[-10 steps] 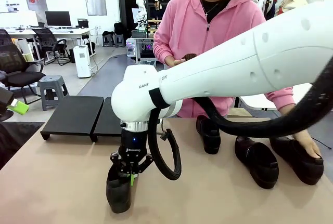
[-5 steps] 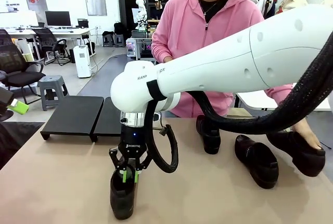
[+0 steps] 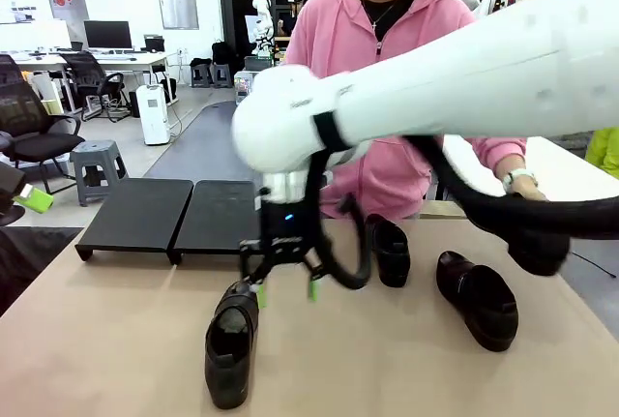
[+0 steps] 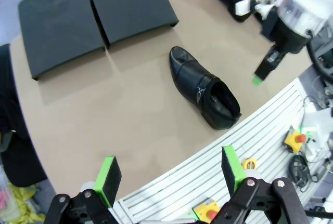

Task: Organize the shoes by placing them on the stand.
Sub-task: Pick up one Shoe and place it in the middle of the table, then place the Shoe from the middle of the table onto the Shoes Stand.

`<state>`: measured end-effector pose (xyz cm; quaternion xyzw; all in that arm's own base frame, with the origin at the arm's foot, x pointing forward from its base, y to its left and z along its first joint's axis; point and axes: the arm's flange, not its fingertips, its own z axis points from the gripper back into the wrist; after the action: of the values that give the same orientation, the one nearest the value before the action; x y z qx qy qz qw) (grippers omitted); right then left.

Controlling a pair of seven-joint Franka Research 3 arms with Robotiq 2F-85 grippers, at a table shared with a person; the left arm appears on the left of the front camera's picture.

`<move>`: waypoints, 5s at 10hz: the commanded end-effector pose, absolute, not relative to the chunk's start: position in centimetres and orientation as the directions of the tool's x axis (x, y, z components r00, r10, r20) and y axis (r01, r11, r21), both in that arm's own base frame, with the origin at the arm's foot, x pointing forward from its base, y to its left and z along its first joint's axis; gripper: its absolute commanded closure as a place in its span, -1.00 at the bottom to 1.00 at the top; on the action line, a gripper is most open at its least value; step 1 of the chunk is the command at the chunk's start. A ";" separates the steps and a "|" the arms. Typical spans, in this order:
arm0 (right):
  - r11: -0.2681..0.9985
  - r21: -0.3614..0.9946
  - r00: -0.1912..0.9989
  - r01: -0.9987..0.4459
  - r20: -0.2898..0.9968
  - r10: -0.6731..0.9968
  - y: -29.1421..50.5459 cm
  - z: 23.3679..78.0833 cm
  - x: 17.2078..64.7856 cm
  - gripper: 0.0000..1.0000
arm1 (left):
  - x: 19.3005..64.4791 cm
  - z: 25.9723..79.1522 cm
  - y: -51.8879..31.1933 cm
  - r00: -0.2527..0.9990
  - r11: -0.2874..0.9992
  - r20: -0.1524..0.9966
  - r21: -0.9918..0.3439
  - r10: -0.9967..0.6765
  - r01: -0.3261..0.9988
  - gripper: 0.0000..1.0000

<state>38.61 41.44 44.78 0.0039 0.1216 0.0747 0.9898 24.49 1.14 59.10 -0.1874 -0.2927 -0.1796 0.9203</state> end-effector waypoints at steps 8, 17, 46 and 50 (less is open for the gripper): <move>0.667 -0.211 0.699 -0.715 -0.217 0.681 52.1 45.2 33.8 -1.00 | 24.5 59.1 1.2 0.760 0.855 0.610 -0.252 -0.223 0.453 -1.00; 0.894 0.441 0.984 -0.071 -0.115 0.135 9.0 54.9 25.9 -1.00 | 24.5 59.1 1.2 0.760 0.855 0.610 -0.252 -0.223 0.453 -1.00; 0.722 0.676 0.989 0.148 -0.106 -0.104 -4.5 52.3 22.1 -1.00 | 30.5 50.2 -28.1 0.983 0.992 0.184 -0.123 0.023 0.000 -1.00; 0.722 0.676 0.989 0.148 -0.106 -0.104 -4.5 52.3 22.1 -1.00 | 30.3 48.0 -29.8 0.985 0.989 0.146 -0.126 0.093 -0.075 -1.00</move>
<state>22.22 -4.39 51.96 0.3615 0.0304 -0.0730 0.9290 30.23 -28.56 49.60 -0.0633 -0.0797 0.0224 0.9946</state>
